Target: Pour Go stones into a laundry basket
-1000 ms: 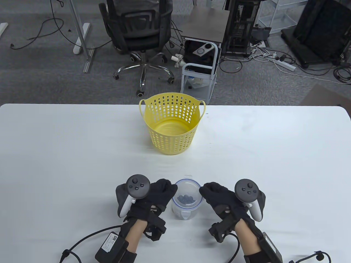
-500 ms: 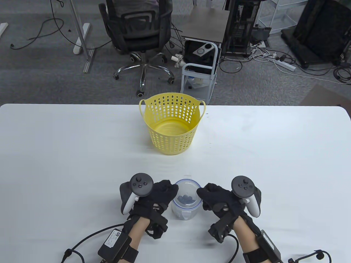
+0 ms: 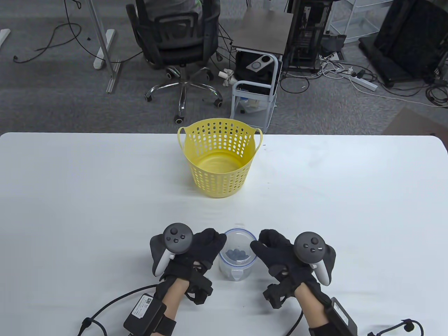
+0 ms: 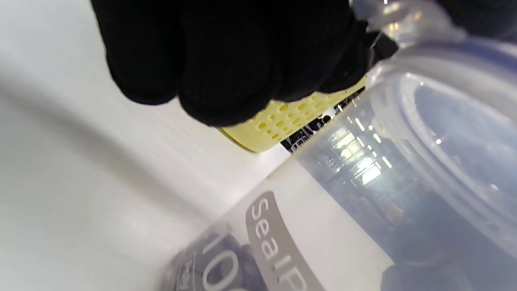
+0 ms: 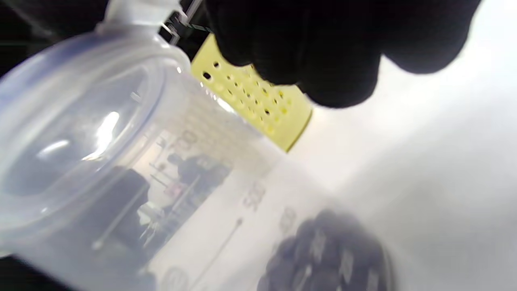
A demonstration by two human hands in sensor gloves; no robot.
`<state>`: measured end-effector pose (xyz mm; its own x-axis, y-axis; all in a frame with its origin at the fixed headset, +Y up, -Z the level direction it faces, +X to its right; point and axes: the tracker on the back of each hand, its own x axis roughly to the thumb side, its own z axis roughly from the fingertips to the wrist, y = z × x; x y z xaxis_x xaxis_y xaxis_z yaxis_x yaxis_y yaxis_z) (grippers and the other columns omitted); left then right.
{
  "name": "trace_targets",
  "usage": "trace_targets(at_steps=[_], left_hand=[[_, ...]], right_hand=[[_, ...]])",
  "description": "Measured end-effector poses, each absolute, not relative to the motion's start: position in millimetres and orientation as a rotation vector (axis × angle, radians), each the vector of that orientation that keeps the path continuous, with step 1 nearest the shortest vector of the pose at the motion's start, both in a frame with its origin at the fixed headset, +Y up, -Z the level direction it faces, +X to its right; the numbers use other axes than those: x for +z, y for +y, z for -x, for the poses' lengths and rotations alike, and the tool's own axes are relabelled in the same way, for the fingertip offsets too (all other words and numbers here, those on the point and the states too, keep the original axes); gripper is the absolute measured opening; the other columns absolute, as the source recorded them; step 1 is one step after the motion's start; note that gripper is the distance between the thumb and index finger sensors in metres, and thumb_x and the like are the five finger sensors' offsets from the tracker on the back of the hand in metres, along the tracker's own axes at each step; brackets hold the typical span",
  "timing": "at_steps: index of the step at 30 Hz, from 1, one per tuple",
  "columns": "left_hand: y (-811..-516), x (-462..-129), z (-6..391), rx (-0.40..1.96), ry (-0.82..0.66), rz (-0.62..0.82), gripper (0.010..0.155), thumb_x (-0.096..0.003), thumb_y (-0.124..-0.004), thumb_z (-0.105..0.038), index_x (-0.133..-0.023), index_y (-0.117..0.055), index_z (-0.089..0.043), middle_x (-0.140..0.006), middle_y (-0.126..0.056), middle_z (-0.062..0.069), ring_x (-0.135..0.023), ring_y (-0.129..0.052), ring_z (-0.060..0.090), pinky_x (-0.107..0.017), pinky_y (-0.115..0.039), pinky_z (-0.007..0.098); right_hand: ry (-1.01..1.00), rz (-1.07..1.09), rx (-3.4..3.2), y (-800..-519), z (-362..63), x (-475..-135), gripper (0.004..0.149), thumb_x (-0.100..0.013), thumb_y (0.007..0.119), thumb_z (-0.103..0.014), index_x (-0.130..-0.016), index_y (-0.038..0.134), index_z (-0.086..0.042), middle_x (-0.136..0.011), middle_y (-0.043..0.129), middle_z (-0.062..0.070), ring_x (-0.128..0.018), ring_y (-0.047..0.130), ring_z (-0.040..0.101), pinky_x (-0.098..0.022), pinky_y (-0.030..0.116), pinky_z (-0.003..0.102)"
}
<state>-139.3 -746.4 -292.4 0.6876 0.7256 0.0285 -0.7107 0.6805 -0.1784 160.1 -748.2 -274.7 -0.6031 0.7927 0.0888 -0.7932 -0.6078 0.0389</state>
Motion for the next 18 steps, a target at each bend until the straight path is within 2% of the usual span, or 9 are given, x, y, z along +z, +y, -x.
trace_targets(at_steps=[4,9,14,18], left_hand=[[-742,-294,148,0.802,-0.059,0.115,0.07,-0.0401,-0.065,-0.08,-0.085,-0.083,-0.029,-0.053,-0.097,-0.008,-0.043,-0.1,0.017,-0.048,-0.084,0.046],[-743,-298,156,0.681,-0.023,0.098,0.07,-0.0403,-0.066,-0.079,-0.084,-0.085,-0.029,-0.052,-0.098,-0.007,-0.042,-0.1,0.018,-0.048,-0.084,0.047],[-745,-303,163,0.625,0.007,0.099,0.07,-0.0405,-0.066,-0.079,-0.086,-0.084,-0.028,-0.053,-0.098,-0.007,-0.043,-0.1,0.018,-0.048,-0.084,0.047],[-749,-308,170,0.626,0.04,0.129,0.07,-0.0407,-0.067,-0.078,-0.086,-0.084,-0.028,-0.053,-0.098,-0.007,-0.043,-0.1,0.018,-0.048,-0.084,0.047]], right_hand=[[-0.143,-0.245,2.304,-736,-147,-266,0.095,-0.037,0.081,-0.076,-0.104,0.053,-0.014,-0.109,0.056,0.023,-0.086,0.069,0.059,-0.056,0.066,0.069],[-0.247,-0.446,2.436,-726,-123,-253,0.1,-0.033,0.078,-0.084,-0.107,0.049,-0.022,-0.115,0.044,0.021,-0.095,0.054,0.06,-0.061,0.059,0.072],[-0.248,-0.568,2.497,-726,-106,-245,0.1,-0.032,0.079,-0.085,-0.107,0.049,-0.025,-0.116,0.04,0.019,-0.097,0.049,0.061,-0.063,0.055,0.074],[-0.252,-0.611,2.548,-728,-98,-242,0.098,-0.032,0.083,-0.082,-0.106,0.053,-0.026,-0.117,0.041,0.018,-0.096,0.052,0.062,-0.063,0.055,0.074]])
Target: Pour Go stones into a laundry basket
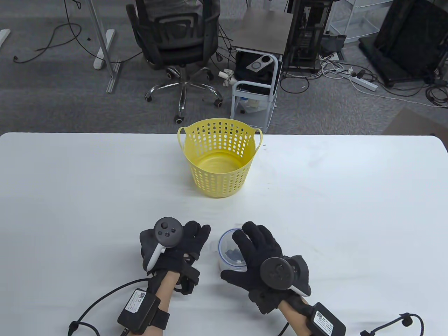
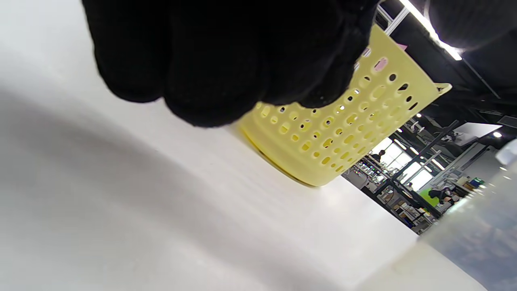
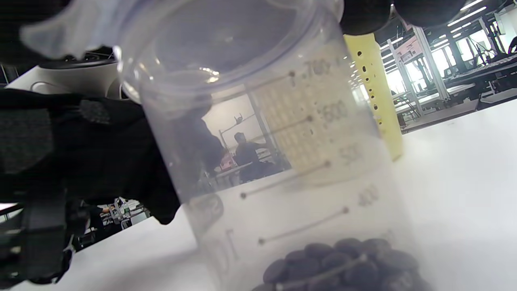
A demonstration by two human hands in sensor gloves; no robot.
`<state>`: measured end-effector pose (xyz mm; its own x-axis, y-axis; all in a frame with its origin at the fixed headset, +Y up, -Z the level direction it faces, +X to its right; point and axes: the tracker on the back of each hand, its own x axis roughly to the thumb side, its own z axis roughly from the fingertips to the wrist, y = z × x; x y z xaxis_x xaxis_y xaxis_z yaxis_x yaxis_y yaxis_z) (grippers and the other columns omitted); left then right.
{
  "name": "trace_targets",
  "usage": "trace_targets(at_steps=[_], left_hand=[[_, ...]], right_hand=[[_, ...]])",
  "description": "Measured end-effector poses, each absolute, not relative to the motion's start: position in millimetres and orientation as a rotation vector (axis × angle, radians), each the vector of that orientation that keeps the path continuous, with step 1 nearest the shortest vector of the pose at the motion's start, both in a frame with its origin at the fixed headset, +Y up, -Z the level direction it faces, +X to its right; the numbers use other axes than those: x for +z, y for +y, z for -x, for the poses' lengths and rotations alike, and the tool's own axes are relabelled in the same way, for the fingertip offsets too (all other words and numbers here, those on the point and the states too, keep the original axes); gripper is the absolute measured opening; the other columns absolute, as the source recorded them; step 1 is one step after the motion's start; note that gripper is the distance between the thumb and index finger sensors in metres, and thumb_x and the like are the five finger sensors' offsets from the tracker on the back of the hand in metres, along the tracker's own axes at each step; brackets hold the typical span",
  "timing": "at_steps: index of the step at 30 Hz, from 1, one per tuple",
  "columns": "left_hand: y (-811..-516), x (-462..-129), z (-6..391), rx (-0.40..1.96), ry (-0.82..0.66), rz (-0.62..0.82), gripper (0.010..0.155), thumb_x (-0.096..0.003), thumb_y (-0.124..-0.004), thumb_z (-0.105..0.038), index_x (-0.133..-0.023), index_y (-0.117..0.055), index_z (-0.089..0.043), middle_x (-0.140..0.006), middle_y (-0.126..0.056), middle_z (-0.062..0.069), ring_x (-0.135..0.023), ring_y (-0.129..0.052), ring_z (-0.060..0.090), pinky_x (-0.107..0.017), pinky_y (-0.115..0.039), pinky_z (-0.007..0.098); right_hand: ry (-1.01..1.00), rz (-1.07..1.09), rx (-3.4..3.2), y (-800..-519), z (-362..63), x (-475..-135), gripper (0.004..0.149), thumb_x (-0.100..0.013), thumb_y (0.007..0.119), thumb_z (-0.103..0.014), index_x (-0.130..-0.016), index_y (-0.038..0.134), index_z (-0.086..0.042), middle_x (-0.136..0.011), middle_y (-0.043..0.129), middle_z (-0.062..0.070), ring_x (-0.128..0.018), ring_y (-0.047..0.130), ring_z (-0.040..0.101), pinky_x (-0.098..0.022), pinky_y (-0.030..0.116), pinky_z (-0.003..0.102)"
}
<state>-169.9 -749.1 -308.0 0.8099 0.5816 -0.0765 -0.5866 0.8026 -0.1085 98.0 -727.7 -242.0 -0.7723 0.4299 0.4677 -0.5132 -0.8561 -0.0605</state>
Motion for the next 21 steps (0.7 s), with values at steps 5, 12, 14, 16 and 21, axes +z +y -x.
trace_targets(at_steps=[5,12,14,16,21], left_hand=[[-753,-312,177,0.615,0.067,0.152,0.07,-0.0409,-0.067,-0.078,-0.087,-0.083,-0.028,-0.054,-0.098,-0.007,-0.043,-0.1,0.018,-0.048,-0.083,0.047],[-754,-314,179,0.623,0.07,0.16,0.07,-0.041,-0.067,-0.078,-0.087,-0.083,-0.028,-0.054,-0.098,-0.007,-0.044,-0.1,0.018,-0.049,-0.083,0.048],[-754,-314,179,0.623,0.069,0.164,0.07,-0.041,-0.067,-0.078,-0.087,-0.083,-0.028,-0.055,-0.098,-0.007,-0.044,-0.1,0.018,-0.049,-0.083,0.048],[-754,-314,178,0.622,0.069,0.169,0.07,-0.0411,-0.067,-0.078,-0.087,-0.083,-0.028,-0.055,-0.098,-0.007,-0.044,-0.1,0.018,-0.049,-0.083,0.048],[-754,-313,178,0.622,0.07,0.178,0.07,-0.0411,-0.067,-0.078,-0.087,-0.083,-0.028,-0.054,-0.098,-0.007,-0.044,-0.1,0.019,-0.049,-0.083,0.048]], right_hand=[[-0.316,-0.613,2.574,-729,-94,-241,0.093,-0.034,0.087,-0.077,-0.104,0.057,-0.023,-0.115,0.049,0.016,-0.092,0.062,0.061,-0.061,0.06,0.072],[-0.373,-0.594,2.523,-725,-98,-240,0.092,-0.034,0.087,-0.076,-0.103,0.059,-0.022,-0.113,0.052,0.017,-0.09,0.065,0.061,-0.06,0.063,0.072],[-0.403,-0.583,2.499,-722,-101,-239,0.091,-0.035,0.087,-0.076,-0.103,0.059,-0.022,-0.113,0.053,0.017,-0.09,0.066,0.061,-0.06,0.062,0.072],[-0.414,-0.57,2.478,-719,-104,-239,0.091,-0.035,0.086,-0.076,-0.103,0.059,-0.022,-0.113,0.053,0.017,-0.09,0.066,0.061,-0.06,0.063,0.072],[-0.46,-0.477,2.42,-710,-125,-243,0.09,-0.035,0.086,-0.075,-0.102,0.06,-0.021,-0.112,0.054,0.018,-0.09,0.066,0.061,-0.06,0.062,0.072]])
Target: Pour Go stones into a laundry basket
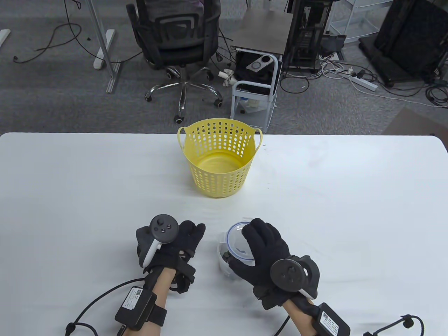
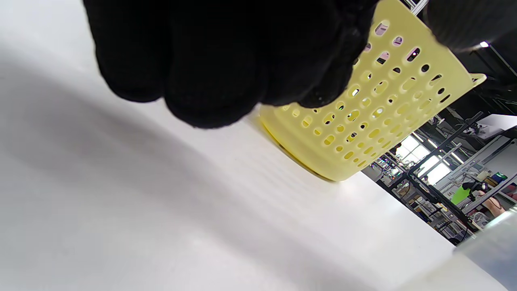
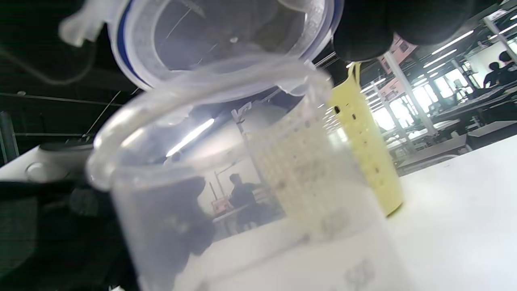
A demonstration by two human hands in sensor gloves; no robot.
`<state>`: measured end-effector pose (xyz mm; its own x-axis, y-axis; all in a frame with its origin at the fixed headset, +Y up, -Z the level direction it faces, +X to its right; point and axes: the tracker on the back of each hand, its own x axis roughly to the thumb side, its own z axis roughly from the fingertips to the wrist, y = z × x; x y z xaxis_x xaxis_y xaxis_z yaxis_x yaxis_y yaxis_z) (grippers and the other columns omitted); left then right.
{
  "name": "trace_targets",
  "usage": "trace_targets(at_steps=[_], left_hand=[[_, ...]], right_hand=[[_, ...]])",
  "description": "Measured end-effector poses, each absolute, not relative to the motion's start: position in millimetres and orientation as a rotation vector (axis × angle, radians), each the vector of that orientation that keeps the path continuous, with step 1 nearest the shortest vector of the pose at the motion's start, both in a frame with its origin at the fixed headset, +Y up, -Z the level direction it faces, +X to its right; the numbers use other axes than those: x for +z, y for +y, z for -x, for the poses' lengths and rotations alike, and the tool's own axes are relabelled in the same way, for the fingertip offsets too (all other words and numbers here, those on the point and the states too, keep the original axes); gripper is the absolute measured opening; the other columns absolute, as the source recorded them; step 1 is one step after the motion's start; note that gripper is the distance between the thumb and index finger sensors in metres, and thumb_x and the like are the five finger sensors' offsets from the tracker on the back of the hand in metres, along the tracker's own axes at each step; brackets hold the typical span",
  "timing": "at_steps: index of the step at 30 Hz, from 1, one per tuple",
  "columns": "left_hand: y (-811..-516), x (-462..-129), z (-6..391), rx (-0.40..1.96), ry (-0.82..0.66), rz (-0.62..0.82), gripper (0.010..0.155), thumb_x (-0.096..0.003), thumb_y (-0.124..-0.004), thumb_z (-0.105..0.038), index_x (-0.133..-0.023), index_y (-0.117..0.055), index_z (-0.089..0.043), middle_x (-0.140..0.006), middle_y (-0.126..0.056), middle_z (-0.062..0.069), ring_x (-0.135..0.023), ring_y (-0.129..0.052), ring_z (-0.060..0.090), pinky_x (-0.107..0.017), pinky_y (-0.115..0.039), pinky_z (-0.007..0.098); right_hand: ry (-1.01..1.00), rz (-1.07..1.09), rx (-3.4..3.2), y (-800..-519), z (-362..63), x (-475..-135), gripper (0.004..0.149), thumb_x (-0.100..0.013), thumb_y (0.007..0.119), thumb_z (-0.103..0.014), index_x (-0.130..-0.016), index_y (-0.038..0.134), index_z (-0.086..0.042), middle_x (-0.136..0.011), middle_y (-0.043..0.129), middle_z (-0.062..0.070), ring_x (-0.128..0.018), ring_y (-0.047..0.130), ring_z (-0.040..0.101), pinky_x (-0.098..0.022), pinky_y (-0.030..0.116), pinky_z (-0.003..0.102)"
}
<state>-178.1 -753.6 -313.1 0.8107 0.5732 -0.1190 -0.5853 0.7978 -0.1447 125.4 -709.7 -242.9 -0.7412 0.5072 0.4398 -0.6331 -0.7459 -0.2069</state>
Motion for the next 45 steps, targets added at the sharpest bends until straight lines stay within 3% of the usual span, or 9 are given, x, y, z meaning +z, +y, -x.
trace_targets(at_steps=[11,20,28,36,45], left_hand=[[-757,-312,180,0.639,0.077,0.2,0.07,-0.0412,-0.067,-0.078,-0.087,-0.083,-0.028,-0.054,-0.098,-0.007,-0.044,-0.1,0.019,-0.049,-0.083,0.048],[-759,-311,182,0.653,0.084,0.212,0.07,-0.0413,-0.067,-0.078,-0.087,-0.083,-0.028,-0.054,-0.098,-0.007,-0.044,-0.1,0.018,-0.049,-0.083,0.048],[-759,-311,181,0.653,0.078,0.218,0.07,-0.0413,-0.067,-0.078,-0.087,-0.083,-0.028,-0.054,-0.098,-0.007,-0.044,-0.1,0.018,-0.049,-0.083,0.047],[-757,-310,181,0.66,0.062,0.183,0.067,-0.0417,-0.069,-0.076,-0.087,-0.083,-0.029,-0.056,-0.098,-0.007,-0.046,-0.101,0.019,-0.05,-0.083,0.047],[-757,-310,173,0.613,0.029,0.202,0.061,-0.0442,-0.075,-0.068,-0.092,-0.078,-0.031,-0.072,-0.096,-0.006,-0.06,-0.101,0.023,-0.055,-0.08,0.05]], right_hand=[[-0.46,-0.189,2.365,-711,-190,-261,0.088,-0.036,0.087,-0.072,-0.102,0.061,-0.02,-0.112,0.055,0.018,-0.092,0.063,0.062,-0.06,0.061,0.073],[-0.254,-0.066,2.482,-739,-214,-282,0.087,-0.037,0.09,-0.067,-0.103,0.059,-0.02,-0.113,0.053,0.018,-0.094,0.058,0.064,-0.062,0.057,0.075],[0.084,-0.018,2.628,-775,-218,-300,0.085,-0.038,0.092,-0.059,-0.103,0.058,-0.018,-0.115,0.048,0.018,-0.098,0.048,0.066,-0.065,0.051,0.076],[0.296,-0.045,2.738,-793,-209,-306,0.086,-0.038,0.096,-0.054,-0.105,0.053,-0.019,-0.116,0.039,0.016,-0.1,0.041,0.065,-0.067,0.046,0.078],[0.47,-0.011,2.813,-801,-204,-307,0.093,-0.038,0.097,-0.052,-0.107,0.041,-0.023,-0.117,0.028,0.013,-0.101,0.036,0.065,-0.069,0.043,0.076]])
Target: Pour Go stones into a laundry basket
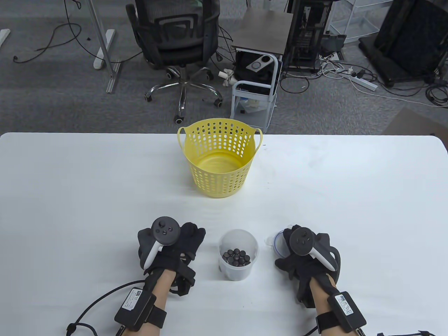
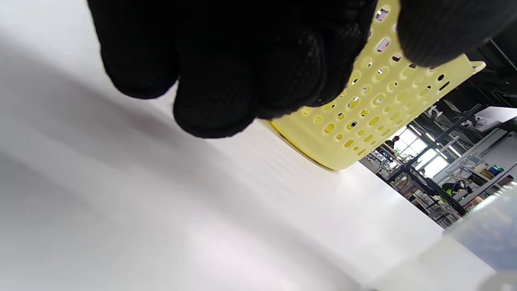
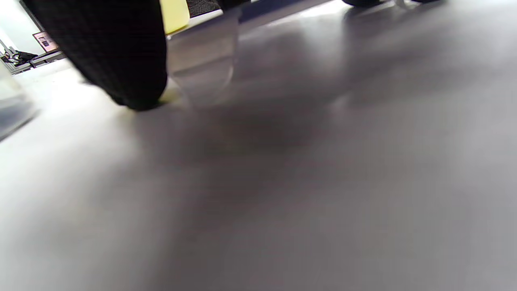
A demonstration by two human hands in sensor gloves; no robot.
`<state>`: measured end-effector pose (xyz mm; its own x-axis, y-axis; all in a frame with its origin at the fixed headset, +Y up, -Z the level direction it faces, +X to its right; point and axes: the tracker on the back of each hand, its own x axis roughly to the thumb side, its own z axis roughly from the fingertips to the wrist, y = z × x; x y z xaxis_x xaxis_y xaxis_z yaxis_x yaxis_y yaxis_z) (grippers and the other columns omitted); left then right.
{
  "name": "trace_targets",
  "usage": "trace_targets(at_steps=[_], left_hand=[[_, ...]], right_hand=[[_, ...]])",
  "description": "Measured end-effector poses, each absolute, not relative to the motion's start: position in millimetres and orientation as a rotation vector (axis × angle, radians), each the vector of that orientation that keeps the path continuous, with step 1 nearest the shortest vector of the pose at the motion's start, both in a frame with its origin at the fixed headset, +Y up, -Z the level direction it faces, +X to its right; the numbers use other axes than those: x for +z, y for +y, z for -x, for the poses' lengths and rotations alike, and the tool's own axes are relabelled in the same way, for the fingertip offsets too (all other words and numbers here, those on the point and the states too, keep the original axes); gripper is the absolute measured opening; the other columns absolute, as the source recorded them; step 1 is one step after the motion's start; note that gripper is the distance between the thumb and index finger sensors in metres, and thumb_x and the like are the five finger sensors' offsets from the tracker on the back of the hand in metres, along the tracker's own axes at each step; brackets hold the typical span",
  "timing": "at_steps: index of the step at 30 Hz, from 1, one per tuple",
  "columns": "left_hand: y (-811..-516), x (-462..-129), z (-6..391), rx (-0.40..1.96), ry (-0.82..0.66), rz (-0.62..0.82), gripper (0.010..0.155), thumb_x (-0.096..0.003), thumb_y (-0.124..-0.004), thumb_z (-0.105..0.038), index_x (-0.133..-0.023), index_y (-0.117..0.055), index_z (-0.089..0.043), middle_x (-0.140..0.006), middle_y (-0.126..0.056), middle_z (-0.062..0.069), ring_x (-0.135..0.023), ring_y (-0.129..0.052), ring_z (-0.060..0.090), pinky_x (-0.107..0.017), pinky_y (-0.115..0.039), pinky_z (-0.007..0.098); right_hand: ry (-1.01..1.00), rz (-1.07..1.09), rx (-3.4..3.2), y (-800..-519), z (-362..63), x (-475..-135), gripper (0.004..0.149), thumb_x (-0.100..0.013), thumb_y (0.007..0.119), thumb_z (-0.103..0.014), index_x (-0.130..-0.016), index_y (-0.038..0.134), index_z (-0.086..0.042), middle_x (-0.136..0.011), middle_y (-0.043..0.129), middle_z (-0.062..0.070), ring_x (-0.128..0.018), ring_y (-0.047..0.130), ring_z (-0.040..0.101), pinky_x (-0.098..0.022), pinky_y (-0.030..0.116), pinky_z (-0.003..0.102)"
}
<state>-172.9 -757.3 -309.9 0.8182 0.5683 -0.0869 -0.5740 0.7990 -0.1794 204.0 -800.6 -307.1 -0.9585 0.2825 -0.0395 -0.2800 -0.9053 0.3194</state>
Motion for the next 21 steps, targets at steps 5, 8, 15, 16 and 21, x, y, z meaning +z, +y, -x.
trace_targets(at_steps=[5,8,15,16,21], left_hand=[[-756,-311,163,0.538,-0.087,0.273,0.061,-0.0453,-0.084,-0.059,-0.099,-0.069,-0.035,-0.088,-0.088,-0.007,-0.076,-0.095,0.023,-0.062,-0.076,0.051],[-756,-310,155,0.472,-0.16,0.326,0.069,-0.0439,-0.089,-0.056,-0.104,-0.061,-0.036,-0.098,-0.079,-0.007,-0.087,-0.089,0.024,-0.067,-0.072,0.052],[-761,-306,137,0.408,-0.409,0.462,0.1,-0.0339,-0.098,-0.065,-0.11,-0.041,-0.036,-0.118,-0.052,-0.004,-0.107,-0.066,0.028,-0.076,-0.06,0.056],[-762,-304,134,0.408,-0.437,0.47,0.102,-0.0331,-0.099,-0.066,-0.111,-0.039,-0.036,-0.119,-0.05,-0.003,-0.108,-0.065,0.029,-0.077,-0.06,0.056],[-768,-299,117,0.392,-0.497,0.436,0.11,-0.03,-0.099,-0.068,-0.111,-0.033,-0.033,-0.12,-0.047,-0.002,-0.11,-0.063,0.029,-0.077,-0.06,0.056]], right_hand=[[0.366,-0.118,2.794,-789,-198,-303,0.094,-0.036,0.097,-0.054,-0.107,0.043,-0.022,-0.117,0.03,0.014,-0.102,0.029,0.064,-0.069,0.039,0.076],[0.242,-0.274,2.711,-777,-189,-299,0.092,-0.036,0.098,-0.054,-0.106,0.048,-0.021,-0.116,0.041,0.015,-0.102,0.042,0.06,-0.068,0.045,0.074],[0.263,-0.542,2.501,-770,-162,-287,0.094,-0.034,0.1,-0.054,-0.105,0.05,-0.019,-0.112,0.055,0.015,-0.099,0.063,0.053,-0.067,0.054,0.071],[0.276,-0.561,2.48,-771,-157,-286,0.095,-0.033,0.1,-0.054,-0.105,0.05,-0.019,-0.112,0.055,0.015,-0.099,0.063,0.053,-0.067,0.054,0.071],[0.296,-0.592,2.432,-780,-145,-285,0.098,-0.034,0.1,-0.054,-0.106,0.045,-0.016,-0.112,0.055,0.017,-0.098,0.066,0.052,-0.067,0.056,0.07]])
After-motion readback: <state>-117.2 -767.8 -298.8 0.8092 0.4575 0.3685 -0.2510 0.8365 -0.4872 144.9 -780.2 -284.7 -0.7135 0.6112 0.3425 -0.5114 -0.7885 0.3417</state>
